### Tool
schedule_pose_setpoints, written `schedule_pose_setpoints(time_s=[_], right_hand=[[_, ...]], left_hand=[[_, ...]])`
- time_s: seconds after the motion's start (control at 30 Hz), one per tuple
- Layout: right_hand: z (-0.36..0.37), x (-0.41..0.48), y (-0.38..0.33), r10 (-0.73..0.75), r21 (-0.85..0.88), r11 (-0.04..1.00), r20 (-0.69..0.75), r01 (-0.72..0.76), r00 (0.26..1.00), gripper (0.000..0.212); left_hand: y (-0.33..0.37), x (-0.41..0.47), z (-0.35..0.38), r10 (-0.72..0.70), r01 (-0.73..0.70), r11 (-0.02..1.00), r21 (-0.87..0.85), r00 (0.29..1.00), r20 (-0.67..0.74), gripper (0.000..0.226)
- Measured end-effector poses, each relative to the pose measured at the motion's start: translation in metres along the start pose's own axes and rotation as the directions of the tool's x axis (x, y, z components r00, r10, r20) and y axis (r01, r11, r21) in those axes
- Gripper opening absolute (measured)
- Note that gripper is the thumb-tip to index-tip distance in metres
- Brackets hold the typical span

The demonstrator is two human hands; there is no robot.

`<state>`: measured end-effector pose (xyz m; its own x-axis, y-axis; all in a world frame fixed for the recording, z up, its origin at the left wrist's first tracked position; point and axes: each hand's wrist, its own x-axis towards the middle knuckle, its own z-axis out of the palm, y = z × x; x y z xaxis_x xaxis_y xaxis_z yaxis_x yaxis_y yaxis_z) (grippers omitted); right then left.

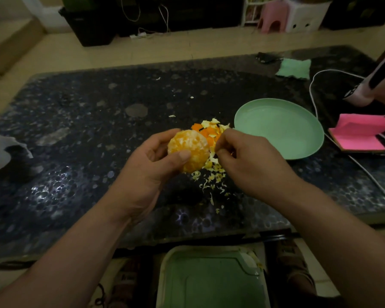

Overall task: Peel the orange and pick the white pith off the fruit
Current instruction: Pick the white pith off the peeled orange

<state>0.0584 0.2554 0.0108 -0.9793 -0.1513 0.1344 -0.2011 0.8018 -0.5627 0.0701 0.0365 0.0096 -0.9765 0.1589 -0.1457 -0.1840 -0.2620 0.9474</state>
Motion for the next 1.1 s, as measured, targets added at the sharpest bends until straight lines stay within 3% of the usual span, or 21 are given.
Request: schedule_pose_setpoints(time_s=[0.07, 0.1, 0.17, 0.3, 0.4, 0.67, 0.87, 1.1], right_hand=[[0.003, 0.002, 0.001, 0.036, -0.076, 0.997, 0.019, -0.034, 0.999, 0.034], [0.004, 0.003, 0.0, 0.045, -0.075, 0.996, 0.015, -0.043, 0.999, 0.032], [0.003, 0.004, -0.003, 0.041, 0.001, 0.999, -0.007, -0.041, 0.999, 0.006], [-0.001, 0.002, -0.01, -0.044, 0.187, 0.981, -0.079, 0.058, 0.996, 0.007], [-0.003, -0.002, -0.015, -0.121, 0.217, 0.967, -0.075, 0.135, 0.99, 0.004], [-0.004, -0.009, -0.017, -0.232, -0.019, 0.973, -0.102, 0.231, 0.967, 0.009], [0.001, -0.01, -0.025, -0.32, -0.236, 0.926, -0.07, 0.296, 0.945, 0.014], [0.007, -0.006, -0.027, -0.299, -0.24, 0.934, -0.117, 0.265, 0.947, 0.011]], left_hand=[[-0.005, 0.002, 0.002, -0.041, 0.041, 0.999, 0.012, 0.999, -0.016, 0.058], [-0.008, 0.002, 0.003, -0.061, 0.062, 0.998, 0.025, 0.998, -0.024, 0.055], [-0.012, 0.004, 0.004, -0.089, 0.091, 0.995, 0.048, 0.995, -0.054, 0.053], [-0.015, 0.005, 0.005, -0.078, 0.087, 0.993, 0.084, 0.992, -0.101, 0.057], [-0.016, 0.002, 0.005, 0.035, -0.009, 0.97, 0.245, 0.994, -0.102, 0.061], [-0.015, -0.001, 0.003, 0.255, -0.157, 0.726, 0.669, 0.966, -0.049, 0.06], [-0.019, -0.002, 0.005, 0.349, -0.194, 0.57, 0.798, 0.937, -0.022, 0.06], [-0.02, -0.002, 0.005, 0.357, -0.206, 0.568, 0.797, 0.934, -0.013, 0.062]])
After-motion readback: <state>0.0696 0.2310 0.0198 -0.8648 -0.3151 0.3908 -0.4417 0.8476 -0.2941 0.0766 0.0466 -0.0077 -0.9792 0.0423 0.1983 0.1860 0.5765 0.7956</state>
